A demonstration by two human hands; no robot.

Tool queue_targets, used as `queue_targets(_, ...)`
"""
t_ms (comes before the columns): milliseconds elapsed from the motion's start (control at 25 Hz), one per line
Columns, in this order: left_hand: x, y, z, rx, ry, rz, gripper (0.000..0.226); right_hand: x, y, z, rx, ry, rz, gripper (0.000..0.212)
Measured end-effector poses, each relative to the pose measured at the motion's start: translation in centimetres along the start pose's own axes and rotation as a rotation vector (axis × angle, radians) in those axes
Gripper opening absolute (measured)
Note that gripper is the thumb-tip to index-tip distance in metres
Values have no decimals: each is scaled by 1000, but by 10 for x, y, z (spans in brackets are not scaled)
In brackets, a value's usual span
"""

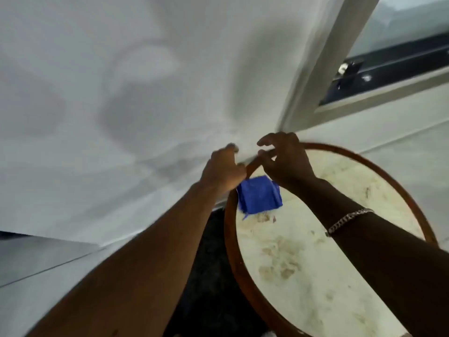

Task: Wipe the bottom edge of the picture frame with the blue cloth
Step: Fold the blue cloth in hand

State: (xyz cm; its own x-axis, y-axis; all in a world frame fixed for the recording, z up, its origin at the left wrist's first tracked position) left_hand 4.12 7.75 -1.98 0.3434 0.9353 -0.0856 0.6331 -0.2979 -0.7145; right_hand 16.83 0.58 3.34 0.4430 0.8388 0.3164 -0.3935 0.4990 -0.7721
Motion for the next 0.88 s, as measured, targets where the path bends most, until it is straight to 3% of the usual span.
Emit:
queue_targets(160, -18, 111, 82, 18, -247, 226, 33, -45, 87, -93, -189, 198, 249, 34)
queue_targets(280, -23, 142, 101, -147, -371, 61, 32, -71, 127, -143, -226, 344, 338, 50)
queue_targets(360, -26, 141, 102, -235, -434, -81, 34, -76, 137, -151, -146, 411, 296, 52)
queue_targets(520, -37, 115, 100, -410, -578, -186, 50, -57, 124, -121, 66, 378, 180, 50)
queue_targets(640, -28, 53, 74, -553, -481, -293, 56, -24, 81, -69, 223, 288, 33, 43)
queue_targets(880, -20, -121, -37, -634, -59, -510, 57, 44, -44, 74, 338, -9, -252, 38)
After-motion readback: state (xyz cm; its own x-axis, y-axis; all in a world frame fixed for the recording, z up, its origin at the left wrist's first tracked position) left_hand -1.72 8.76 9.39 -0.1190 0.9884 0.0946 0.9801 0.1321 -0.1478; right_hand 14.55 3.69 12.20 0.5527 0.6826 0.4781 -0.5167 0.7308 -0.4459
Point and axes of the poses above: each hand's wrist, its own x-axis towards the middle knuckle, its own y-axis out of the palm, z = x × y, the point moved 9 cm from there along x, towards the middle knuckle, and after that the axes turned 11 degrees about -z, right-handed, at the moved point
